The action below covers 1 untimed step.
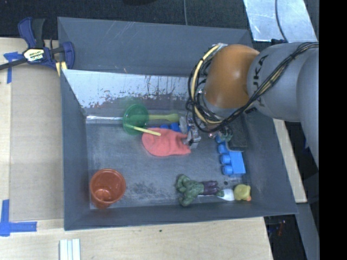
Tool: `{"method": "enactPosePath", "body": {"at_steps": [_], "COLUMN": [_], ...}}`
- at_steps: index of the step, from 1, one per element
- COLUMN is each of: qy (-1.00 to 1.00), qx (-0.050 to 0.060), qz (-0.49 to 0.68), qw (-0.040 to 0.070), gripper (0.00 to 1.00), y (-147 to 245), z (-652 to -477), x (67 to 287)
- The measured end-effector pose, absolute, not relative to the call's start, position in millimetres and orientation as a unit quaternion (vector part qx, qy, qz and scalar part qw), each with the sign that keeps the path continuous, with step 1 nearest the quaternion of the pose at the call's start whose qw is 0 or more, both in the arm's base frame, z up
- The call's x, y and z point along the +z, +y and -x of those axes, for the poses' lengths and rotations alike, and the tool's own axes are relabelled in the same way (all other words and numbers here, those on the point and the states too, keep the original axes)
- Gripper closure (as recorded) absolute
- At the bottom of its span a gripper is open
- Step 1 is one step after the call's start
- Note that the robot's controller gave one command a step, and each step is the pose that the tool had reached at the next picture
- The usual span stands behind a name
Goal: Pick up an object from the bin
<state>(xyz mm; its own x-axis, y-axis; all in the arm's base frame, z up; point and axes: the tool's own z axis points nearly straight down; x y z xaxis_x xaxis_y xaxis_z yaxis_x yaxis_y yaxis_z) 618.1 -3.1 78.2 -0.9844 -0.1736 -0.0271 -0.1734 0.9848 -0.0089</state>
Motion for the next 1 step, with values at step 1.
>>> {"method": "enactPosePath", "body": {"at_steps": [1], "qy": [0.996], "qx": [-0.003], "qz": [0.089], "qw": [0.007], "gripper": [1.00], "y": [-3.0], "z": [-606.5], "x": [126.2]}}
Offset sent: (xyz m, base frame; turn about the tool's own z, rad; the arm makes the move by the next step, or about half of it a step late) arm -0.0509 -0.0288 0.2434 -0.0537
